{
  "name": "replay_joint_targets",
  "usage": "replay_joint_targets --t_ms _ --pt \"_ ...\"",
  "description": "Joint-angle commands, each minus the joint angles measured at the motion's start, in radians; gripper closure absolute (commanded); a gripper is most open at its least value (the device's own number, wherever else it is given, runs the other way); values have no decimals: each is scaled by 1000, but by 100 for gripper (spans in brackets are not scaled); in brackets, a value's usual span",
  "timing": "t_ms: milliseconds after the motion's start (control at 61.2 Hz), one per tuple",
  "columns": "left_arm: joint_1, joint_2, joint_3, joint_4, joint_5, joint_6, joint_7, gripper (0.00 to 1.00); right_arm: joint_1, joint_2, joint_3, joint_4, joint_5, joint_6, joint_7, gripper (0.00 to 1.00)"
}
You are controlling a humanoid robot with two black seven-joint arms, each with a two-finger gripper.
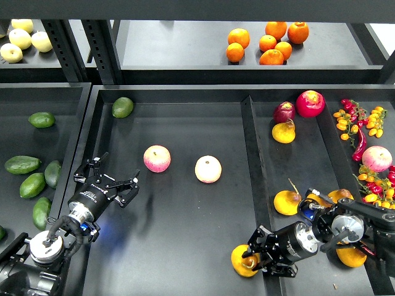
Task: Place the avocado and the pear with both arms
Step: 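Close the right gripper around the yellow pear, then carry the pear farther into the bin and lower it beside the pears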
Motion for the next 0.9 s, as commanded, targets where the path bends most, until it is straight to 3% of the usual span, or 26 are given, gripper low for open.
replay_joint_targets --t_ms 0,882 --pt "0 0 1 0 0 0 0 1 -2 -2 53 0 8 0 0 96" --pt "0 0 3 -1 0 0 -1 1 16 -264 121 30 180 0 0 96"
